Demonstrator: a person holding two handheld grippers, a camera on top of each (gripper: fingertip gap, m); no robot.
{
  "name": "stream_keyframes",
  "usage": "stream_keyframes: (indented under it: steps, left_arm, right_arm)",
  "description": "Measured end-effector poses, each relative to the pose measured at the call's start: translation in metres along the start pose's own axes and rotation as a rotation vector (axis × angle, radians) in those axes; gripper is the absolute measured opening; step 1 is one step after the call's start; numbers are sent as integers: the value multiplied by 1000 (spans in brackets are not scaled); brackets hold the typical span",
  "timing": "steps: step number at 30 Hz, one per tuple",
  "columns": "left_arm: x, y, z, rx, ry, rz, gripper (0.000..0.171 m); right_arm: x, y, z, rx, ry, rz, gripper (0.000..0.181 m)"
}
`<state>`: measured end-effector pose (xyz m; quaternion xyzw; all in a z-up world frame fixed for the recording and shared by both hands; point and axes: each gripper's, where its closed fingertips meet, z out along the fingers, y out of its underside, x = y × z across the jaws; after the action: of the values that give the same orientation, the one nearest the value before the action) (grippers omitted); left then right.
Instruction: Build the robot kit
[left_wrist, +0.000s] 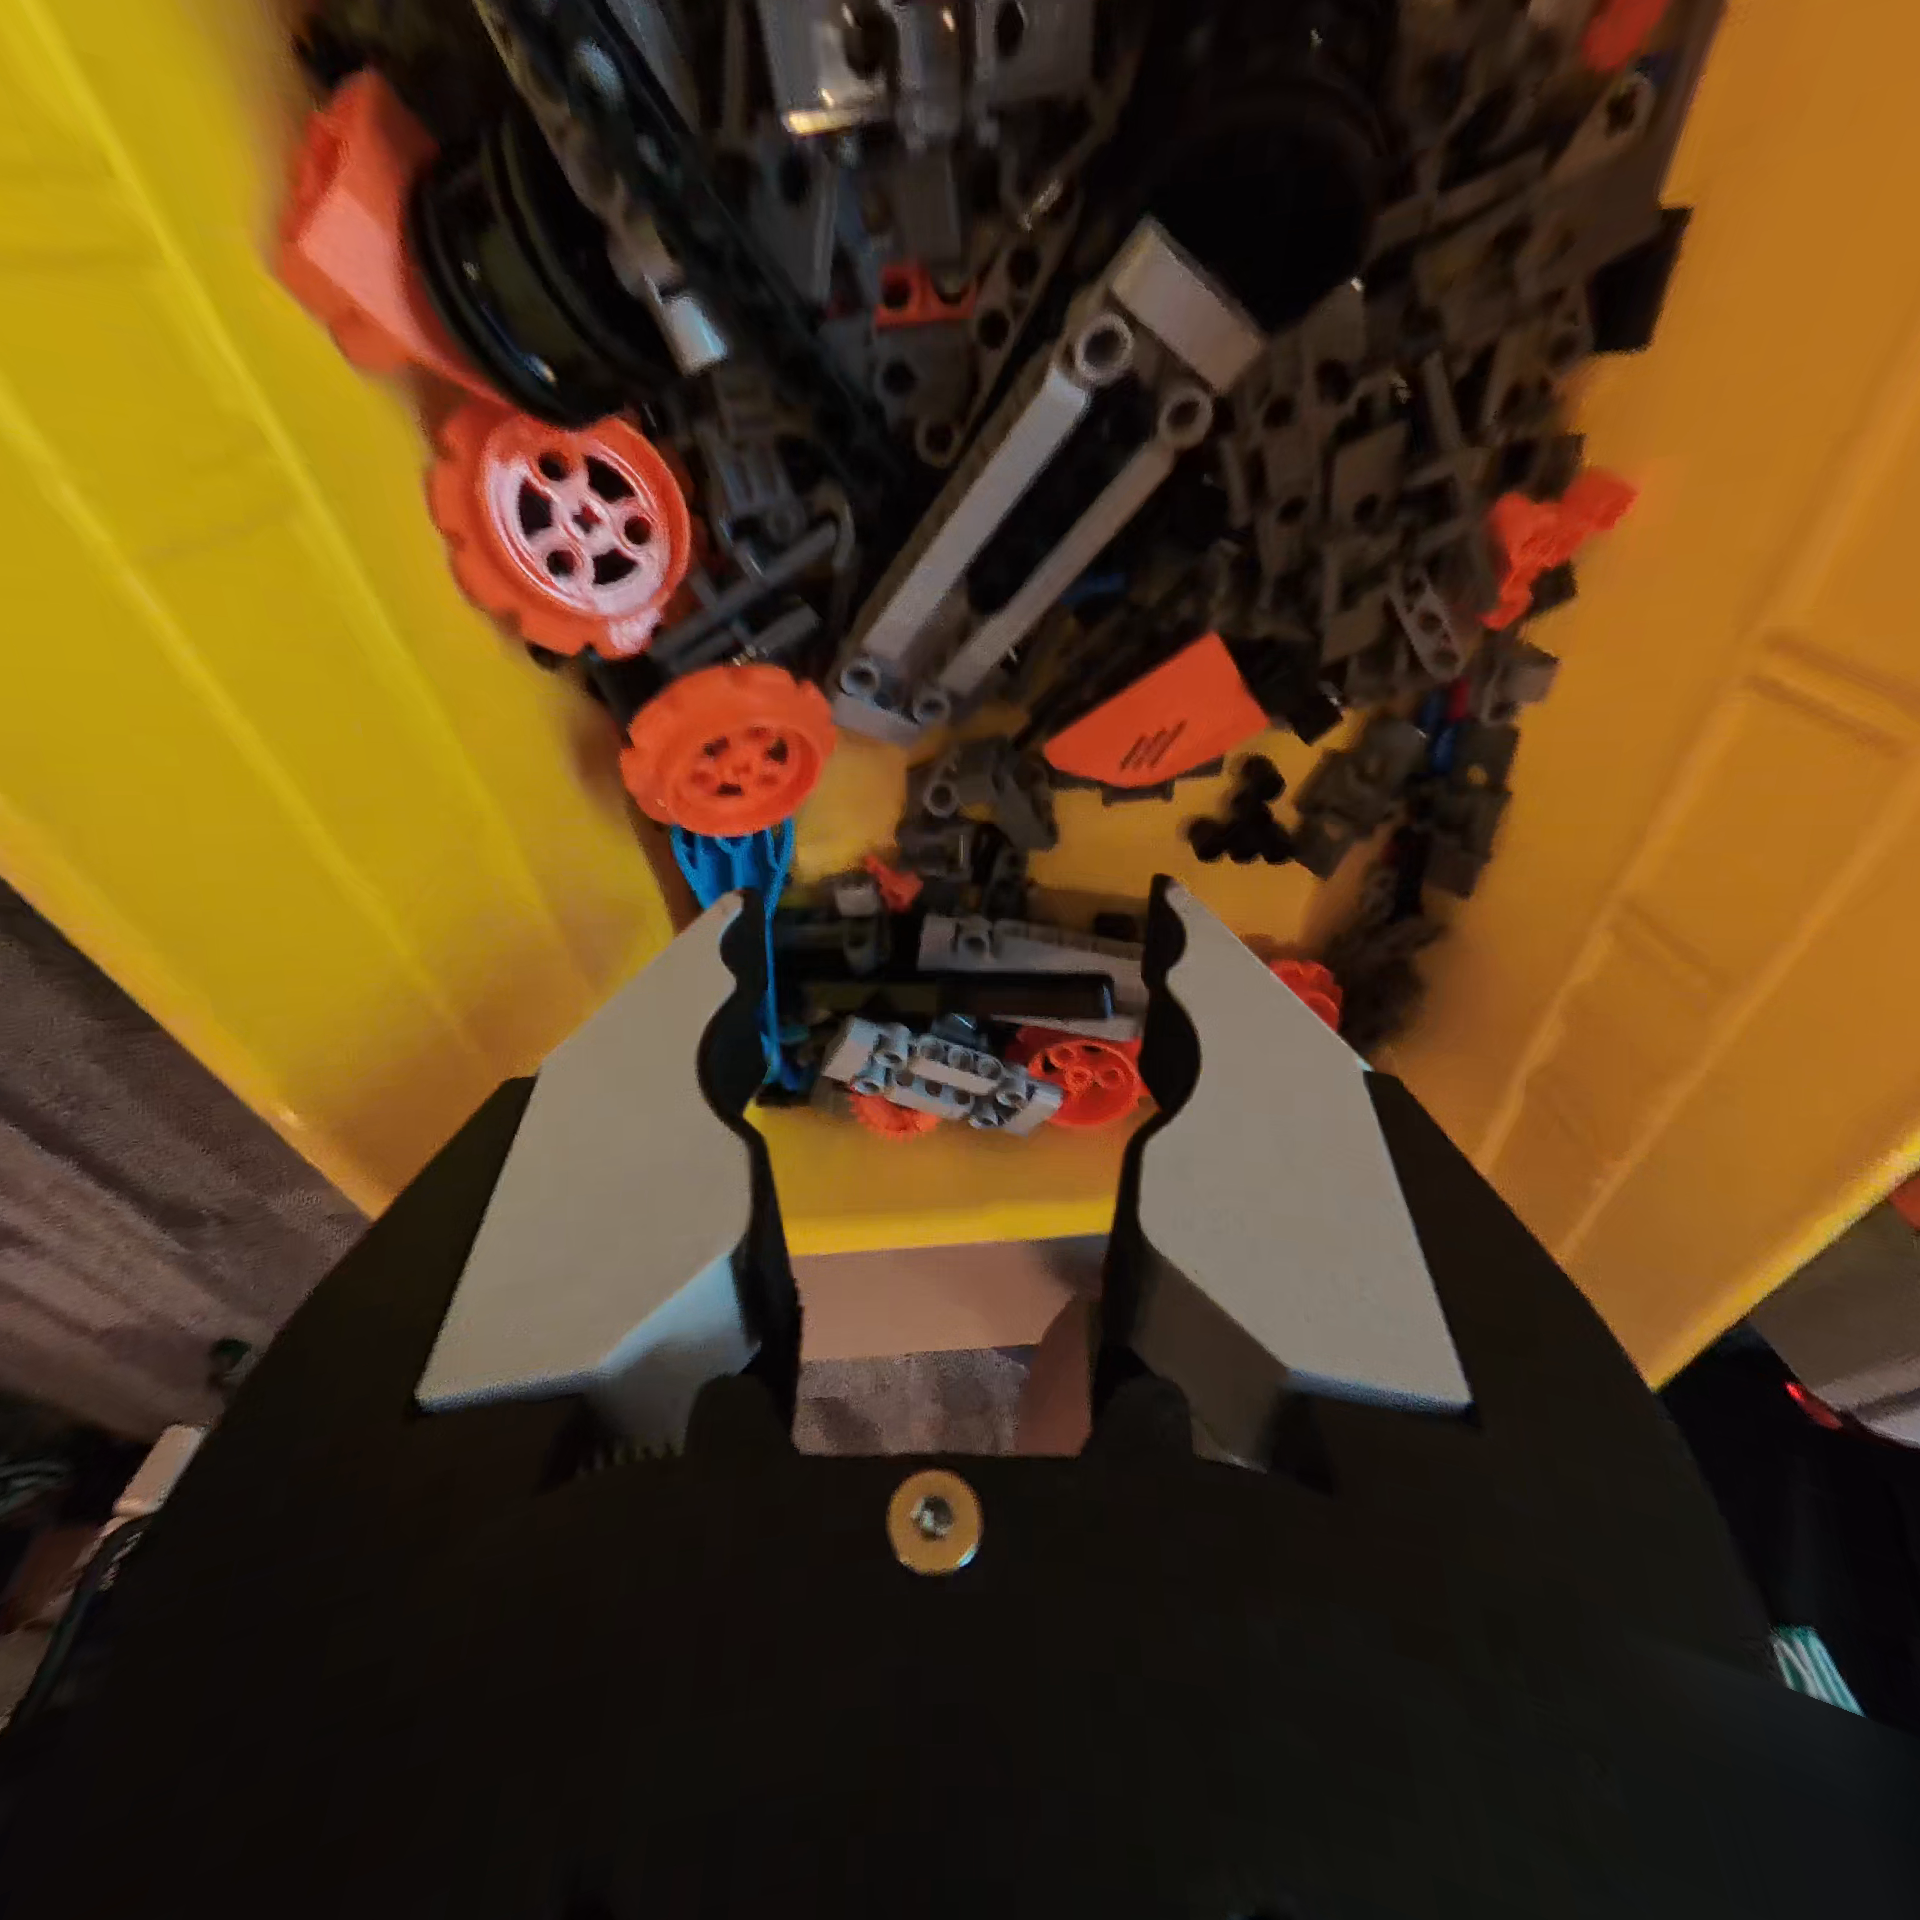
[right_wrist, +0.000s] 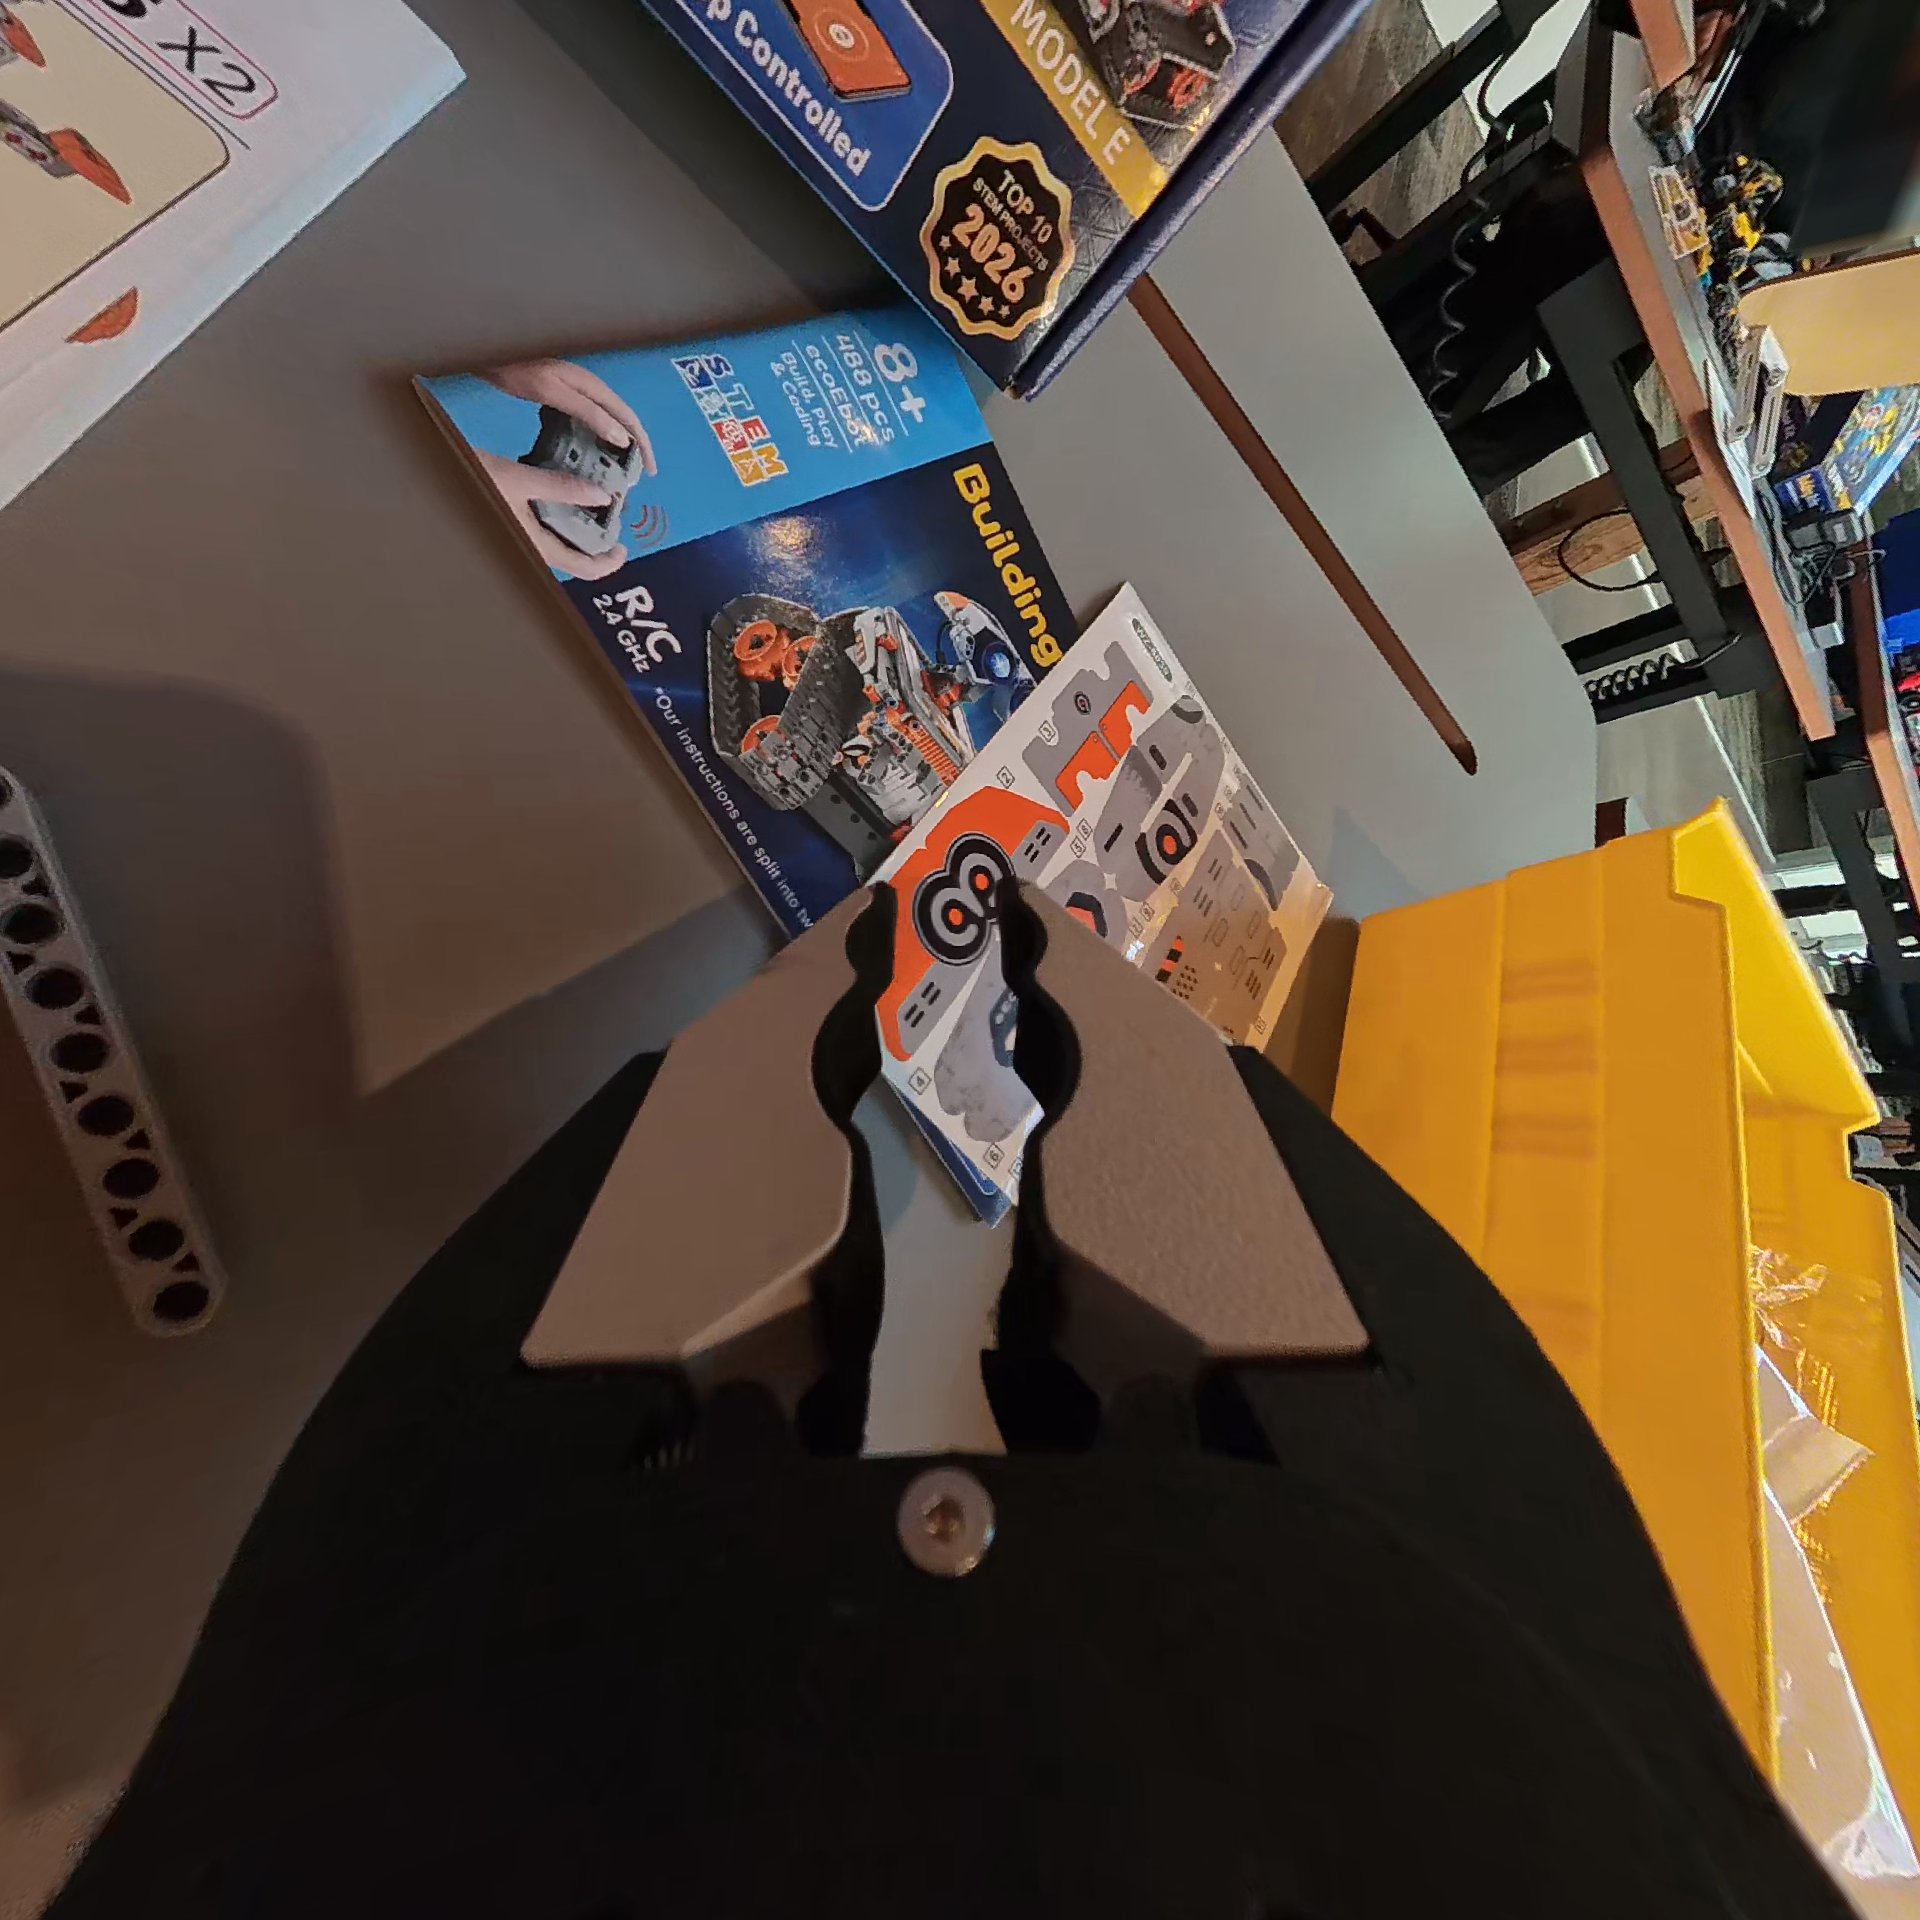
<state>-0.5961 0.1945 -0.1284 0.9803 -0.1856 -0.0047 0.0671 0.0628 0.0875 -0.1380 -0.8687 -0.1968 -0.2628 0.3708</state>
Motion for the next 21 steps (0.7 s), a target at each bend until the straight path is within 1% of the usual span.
stream_keyframes:
  steps: [2, 3, 4, 6, 7, 9, 11, 13, 15, 19, 21]
  left_arm:
    - [7, 12, -2, -21, 29, -3, 72]
    - [7, 15, -3, -31, 18, 13, 73]
    - [11, 15, -3, -29, 19, 45, 68]
    - [35, 12, -3, -21, 111, 152, 32]
    - [48, 11, -1, -30, 155, 211, 27]
    - [60, 6, 6, -56, 163, 304, 22]
    - [61, 1, 17, -92, 147, 335, 23]
    - [49, -5, 24, -114, 87, 283, 26]
    - [37, -15, 22, -82, 37, 226, 28]
    - [34, -36, 14, 38, 53, 204, 29]
    - [33, -36, 15, 29, 66, 191, 29]
  right_arm:
    - [-1, 0, 0, -2, -4, -9, 19]
    - [-2, 0, 0, 0, -7, -11, 19]
    - [-3, 0, 0, 1, -10, -12, 19]
    - [-3, 0, 0, 2, -9, -13, 19]
    - [-2, 0, 0, 2, -9, -13, 19]
    - [-2, 0, 0, 5, -10, -10, 19]
    - [-2, 0, 0, 7, -10, -7, 18]
    - [-1, 0, 0, 9, -11, -4, 18]
    - [-2, 0, 0, 12, -18, -1, 18]
    - [-6, 0, 2, 10, -35, -10, 18]
    - [-7, -1, 2, 14, -39, -13, 18]
